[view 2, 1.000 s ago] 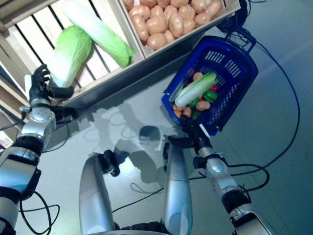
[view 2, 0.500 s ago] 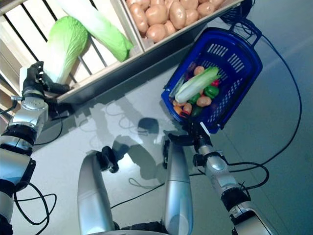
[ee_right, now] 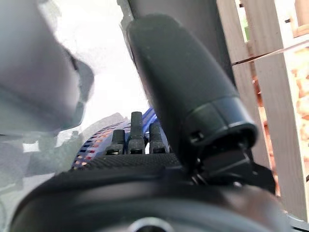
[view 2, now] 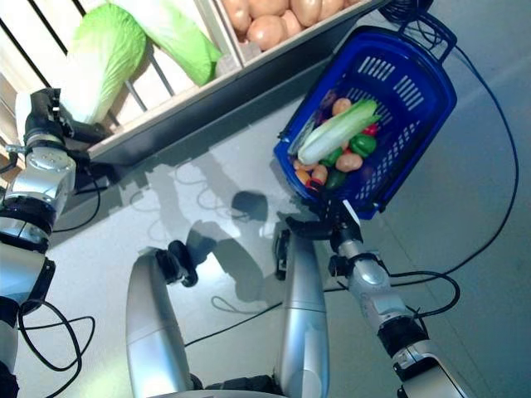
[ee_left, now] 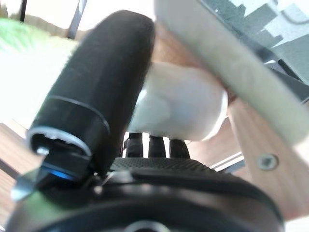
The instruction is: Put vegetables into the basket
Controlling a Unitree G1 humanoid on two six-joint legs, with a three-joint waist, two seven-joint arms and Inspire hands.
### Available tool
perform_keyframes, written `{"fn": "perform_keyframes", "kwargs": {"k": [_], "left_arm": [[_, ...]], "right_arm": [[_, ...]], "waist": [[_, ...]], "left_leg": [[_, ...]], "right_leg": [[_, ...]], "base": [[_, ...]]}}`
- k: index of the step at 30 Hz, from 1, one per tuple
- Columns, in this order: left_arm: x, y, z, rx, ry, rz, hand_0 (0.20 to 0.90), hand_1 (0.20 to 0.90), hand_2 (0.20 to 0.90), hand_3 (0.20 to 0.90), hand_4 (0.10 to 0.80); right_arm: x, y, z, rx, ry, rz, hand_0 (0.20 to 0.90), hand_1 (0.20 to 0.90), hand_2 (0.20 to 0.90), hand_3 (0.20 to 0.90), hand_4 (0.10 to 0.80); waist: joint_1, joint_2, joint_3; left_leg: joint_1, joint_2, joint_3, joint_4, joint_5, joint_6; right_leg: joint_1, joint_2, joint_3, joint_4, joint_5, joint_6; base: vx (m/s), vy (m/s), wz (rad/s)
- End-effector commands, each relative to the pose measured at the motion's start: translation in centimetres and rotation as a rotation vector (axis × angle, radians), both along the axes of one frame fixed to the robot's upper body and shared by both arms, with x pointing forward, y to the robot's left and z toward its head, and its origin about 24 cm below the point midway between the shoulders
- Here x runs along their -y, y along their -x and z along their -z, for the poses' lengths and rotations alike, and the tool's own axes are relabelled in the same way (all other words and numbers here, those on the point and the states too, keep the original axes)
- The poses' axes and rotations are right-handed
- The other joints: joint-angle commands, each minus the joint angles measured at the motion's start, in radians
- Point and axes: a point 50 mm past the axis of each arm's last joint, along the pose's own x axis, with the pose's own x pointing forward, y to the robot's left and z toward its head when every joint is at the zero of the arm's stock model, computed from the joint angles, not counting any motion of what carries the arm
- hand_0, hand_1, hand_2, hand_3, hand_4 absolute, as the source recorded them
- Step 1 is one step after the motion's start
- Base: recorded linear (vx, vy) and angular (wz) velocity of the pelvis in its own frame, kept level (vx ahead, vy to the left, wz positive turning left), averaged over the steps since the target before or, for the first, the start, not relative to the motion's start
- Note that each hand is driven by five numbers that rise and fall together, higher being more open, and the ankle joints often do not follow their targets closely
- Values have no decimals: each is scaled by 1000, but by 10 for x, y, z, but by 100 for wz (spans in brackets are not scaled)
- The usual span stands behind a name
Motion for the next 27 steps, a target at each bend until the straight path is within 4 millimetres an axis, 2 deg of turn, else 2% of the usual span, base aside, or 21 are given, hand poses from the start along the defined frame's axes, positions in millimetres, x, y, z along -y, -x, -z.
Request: {"fn": "perform_keyframes", "kwargs": {"k": [1, 4, 8, 14, 15, 17, 18, 19, 21, 24, 25, 26, 27], "left_arm": [[-36, 23, 17, -15, -27, -111, 300, 300, 300, 300, 400], [-38, 27, 24, -14, -18, -102, 300, 300, 300, 300, 400], [-45, 37, 45, -44, 3, -97, 300, 300, 300, 300, 400], [-51, 60, 84, -89, 23, -67, 300, 300, 300, 300, 400], [-51, 61, 86, -88, 23, -63, 300, 300, 300, 300, 400], [-47, 67, 97, -119, -19, -32, 300, 300, 300, 300, 400], [-46, 68, 99, -131, -42, -22, 300, 300, 300, 300, 400], [-44, 69, 98, -130, -83, -3, 300, 300, 300, 300, 400], [-41, 70, 100, -121, -79, 8, 300, 300, 300, 300, 400], [-33, 75, 108, -30, 11, 29, 300, 300, 300, 300, 400], [-25, 79, 117, -1, 48, 46, 300, 300, 300, 300, 400], [-23, 80, 119, 6, 52, 48, 300, 300, 300, 300, 400], [-13, 85, 130, 23, 85, 70, 300, 300, 300, 300, 400]], "right_arm": [[-7, -12, -59, 306, -72, -10, 900, 900, 900, 900, 800], [-9, -11, -58, 312, -45, -13, 900, 900, 900, 900, 800], [-8, -8, -53, 296, -28, -17, 900, 900, 900, 900, 800], [0, 7, -34, 256, -71, 28, 900, 900, 900, 900, 800], [0, 9, -33, 253, -76, 30, 900, 900, 900, 900, 800], [-3, 16, -24, 236, -91, 29, 900, 900, 900, 900, 800], [-4, 17, -22, 233, -93, 26, 900, 900, 900, 900, 800], [-5, 19, -21, 232, -105, 11, 900, 900, 900, 900, 800], [-7, 22, -18, 219, -123, 10, 900, 900, 900, 900, 800], [-15, 33, -1, 163, -185, -2, 900, 900, 900, 900, 800], [-24, 39, 8, 127, -198, -23, 900, 900, 900, 900, 800], [-25, 40, 10, 116, -203, -25, 900, 900, 900, 900, 800], [-33, 44, 19, 64, -241, -41, 900, 900, 900, 900, 800]], "waist": [[-5, -4, -26], [-4, 0, -41], [-4, 13, -80], [5, 31, -175], [6, 31, -181], [13, 33, -211], [14, 34, -220], [17, 36, -241], [23, 39, -268], [34, 45, -316], [40, 50, -336], [41, 51, -341], [48, 55, -361]], "left_leg": [[145, 17, 40, 20, -168, 6], [191, 18, 46, -19, -157, 6], [316, 13, 76, -135, -124, 5], [542, -18, 127, -346, -53, 23], [557, -20, 130, -361, -48, 24], [631, -34, 141, -429, -34, 31], [655, -39, 146, -452, -30, 32], [687, -48, 156, -512, 7, 40], [737, -57, 160, -563, 19, 39], [831, -76, 169, -671, 58, 39], [882, -90, 176, -738, 91, 33], [898, -96, 178, -760, 99, 33], [956, -118, 186, -845, 137, 30]], "right_leg": [[135, -42, -1, -198, 113, 47], [176, -38, 4, -226, 116, 46], [290, -35, 13, -321, 133, 44], [501, -38, -18, -480, 169, 33], [517, -37, -20, -493, 171, 32], [593, -35, -33, -554, 178, 34], [619, -34, -37, -578, 181, 35], [654, -32, -49, -636, 213, 30], [712, -31, -67, -693, 223, 34], [818, -25, -110, -815, 258, 42], [873, -20, -129, -893, 286, 49], [888, -17, -133, -916, 292, 50], [949, -6, -151, -1008, 326, 57]], "base": [[29, 12, -4], [45, 18, -8], [69, 31, -9], [106, 12, 0], [143, -21, 5], [130, -22, 1], [83, -27, 2], [89, -25, 5], [121, -25, 12], [147, -31, 8], [112, -19, 4], [123, -19, 5], [85, -12, 0]]}}
